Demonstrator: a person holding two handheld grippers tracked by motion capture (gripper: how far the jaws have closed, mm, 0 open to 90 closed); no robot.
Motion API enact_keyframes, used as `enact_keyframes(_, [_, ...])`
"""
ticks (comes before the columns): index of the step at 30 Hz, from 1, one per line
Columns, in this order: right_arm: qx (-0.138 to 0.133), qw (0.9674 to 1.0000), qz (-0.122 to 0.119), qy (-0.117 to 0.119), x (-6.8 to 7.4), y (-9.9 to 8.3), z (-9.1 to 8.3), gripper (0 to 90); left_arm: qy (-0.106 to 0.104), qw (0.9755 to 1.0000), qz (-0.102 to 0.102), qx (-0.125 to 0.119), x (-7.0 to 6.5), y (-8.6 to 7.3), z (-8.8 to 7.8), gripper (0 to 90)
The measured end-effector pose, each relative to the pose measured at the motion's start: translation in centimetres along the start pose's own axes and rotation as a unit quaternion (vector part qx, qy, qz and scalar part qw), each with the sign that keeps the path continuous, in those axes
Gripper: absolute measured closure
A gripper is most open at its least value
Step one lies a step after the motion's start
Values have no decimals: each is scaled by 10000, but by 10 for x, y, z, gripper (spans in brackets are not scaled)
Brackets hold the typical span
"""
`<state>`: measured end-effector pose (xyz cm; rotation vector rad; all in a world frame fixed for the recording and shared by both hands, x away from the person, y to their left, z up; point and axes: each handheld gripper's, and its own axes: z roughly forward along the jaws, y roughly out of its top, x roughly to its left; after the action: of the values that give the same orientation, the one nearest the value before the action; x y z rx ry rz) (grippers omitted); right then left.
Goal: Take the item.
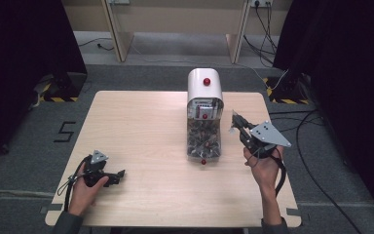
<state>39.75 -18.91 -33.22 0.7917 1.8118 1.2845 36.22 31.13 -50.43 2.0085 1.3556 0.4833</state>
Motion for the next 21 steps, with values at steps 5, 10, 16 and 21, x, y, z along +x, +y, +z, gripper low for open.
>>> enact_keyframes(5, [-57, 9999, 9, -125, -8, 0, -8, 841, 1, 10000, 1, 0, 0, 0, 0, 0])
enact_keyframes(10, [-85, 9997, 22, -243, -14, 0, -14, 841, 1, 10000, 0, 0, 0, 0, 0, 0])
enact_keyframes(16, [-55, 9993, 104, -366, -22, -4, -22, 841, 1, 10000, 0, -1, 0, 0, 0, 0])
enact_keyframes(21, [-8, 9990, 101, -426, -27, -8, -26, 841, 1, 10000, -1, 0, 0, 0, 0, 0])
